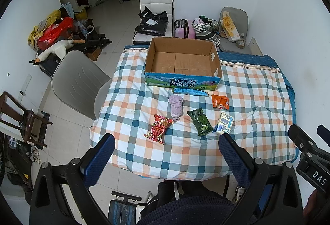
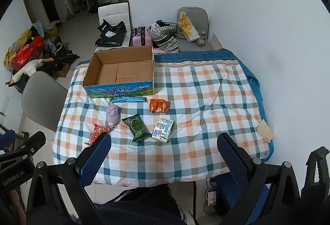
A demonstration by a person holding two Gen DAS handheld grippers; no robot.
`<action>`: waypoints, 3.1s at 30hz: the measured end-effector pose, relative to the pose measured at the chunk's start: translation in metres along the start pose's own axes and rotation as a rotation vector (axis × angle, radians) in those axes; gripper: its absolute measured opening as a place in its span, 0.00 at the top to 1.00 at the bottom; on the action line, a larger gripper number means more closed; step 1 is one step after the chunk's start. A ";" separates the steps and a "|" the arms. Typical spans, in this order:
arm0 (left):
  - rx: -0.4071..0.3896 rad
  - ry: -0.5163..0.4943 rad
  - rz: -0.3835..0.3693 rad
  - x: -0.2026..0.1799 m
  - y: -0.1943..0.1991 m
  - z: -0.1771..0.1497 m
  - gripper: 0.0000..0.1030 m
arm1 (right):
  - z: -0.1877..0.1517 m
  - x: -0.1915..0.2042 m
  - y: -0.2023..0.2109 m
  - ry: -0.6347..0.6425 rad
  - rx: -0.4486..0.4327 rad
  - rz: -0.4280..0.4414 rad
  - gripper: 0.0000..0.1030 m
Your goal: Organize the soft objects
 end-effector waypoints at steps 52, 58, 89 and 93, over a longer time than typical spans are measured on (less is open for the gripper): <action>0.638 0.026 -0.131 0.040 -0.416 -0.059 0.53 | -0.074 0.130 -0.502 0.111 0.824 0.266 0.52; 0.665 0.013 -0.144 0.042 -0.426 -0.073 0.52 | -0.090 0.144 -0.505 0.107 0.843 0.278 0.54; 0.186 0.013 -0.271 0.000 -0.273 0.142 0.56 | 0.064 0.129 -0.322 -0.004 0.381 0.320 0.66; 0.227 0.024 -0.283 -0.012 -0.311 0.187 0.56 | 0.120 0.118 -0.338 -0.005 0.348 0.296 0.65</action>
Point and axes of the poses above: each gripper's, at about its wrist camera, not at the fingertips, and y roughly against the way its jaws point, x to its left, z to its top, the point moved 2 cm from there along -y, roughly the way its jaws point, and after that the axes turned 1 degree about -x, right-handed, at the moved point
